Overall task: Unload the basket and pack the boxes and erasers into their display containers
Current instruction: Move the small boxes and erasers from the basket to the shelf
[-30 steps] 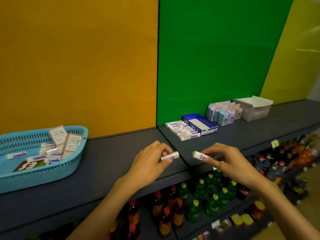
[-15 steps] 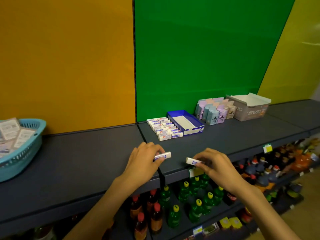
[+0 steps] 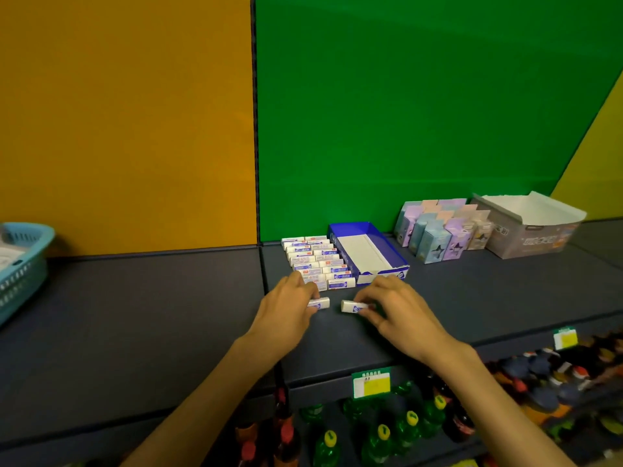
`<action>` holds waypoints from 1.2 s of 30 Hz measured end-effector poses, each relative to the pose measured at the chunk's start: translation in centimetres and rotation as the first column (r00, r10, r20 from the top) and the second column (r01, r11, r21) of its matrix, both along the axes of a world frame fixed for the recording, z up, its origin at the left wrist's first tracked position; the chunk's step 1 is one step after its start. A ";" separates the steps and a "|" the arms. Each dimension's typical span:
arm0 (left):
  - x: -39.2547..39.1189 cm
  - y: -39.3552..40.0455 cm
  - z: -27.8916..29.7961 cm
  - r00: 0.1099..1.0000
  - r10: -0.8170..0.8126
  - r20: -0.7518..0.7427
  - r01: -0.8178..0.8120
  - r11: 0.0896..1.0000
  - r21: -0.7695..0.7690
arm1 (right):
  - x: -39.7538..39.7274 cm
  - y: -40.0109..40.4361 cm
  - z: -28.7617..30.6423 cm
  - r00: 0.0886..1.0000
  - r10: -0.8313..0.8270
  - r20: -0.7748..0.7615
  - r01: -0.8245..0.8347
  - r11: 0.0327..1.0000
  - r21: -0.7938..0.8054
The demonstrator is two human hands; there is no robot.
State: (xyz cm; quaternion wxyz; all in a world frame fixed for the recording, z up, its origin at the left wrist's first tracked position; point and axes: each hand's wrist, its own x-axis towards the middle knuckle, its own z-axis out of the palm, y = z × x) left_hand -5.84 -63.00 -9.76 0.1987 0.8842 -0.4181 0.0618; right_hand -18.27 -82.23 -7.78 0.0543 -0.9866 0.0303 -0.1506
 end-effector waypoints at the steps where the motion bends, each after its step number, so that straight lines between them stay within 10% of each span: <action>1: 0.1 -0.4 0.0 1.000 0.021 0.023 -0.021 1.000 0.022 | 0.5 -0.3 -0.1 1.000 0.009 0.009 -0.009 0.999 -0.037; 15: -1.4 -0.4 2.1 0.959 0.275 0.073 -0.272 0.961 -0.052 | 5.9 -2.9 -1.3 0.974 0.199 0.110 -0.162 0.948 -0.275; 27: -6.3 5.6 4.7 0.858 0.501 0.112 -0.498 0.866 -0.052 | 5.9 1.0 0.9 0.872 0.472 0.130 -0.481 0.875 0.057; 36: -9.5 15.9 6.1 0.758 0.630 0.168 -0.641 0.767 0.019 | 6.9 11.6 1.5 0.768 0.628 0.130 -0.634 0.773 0.016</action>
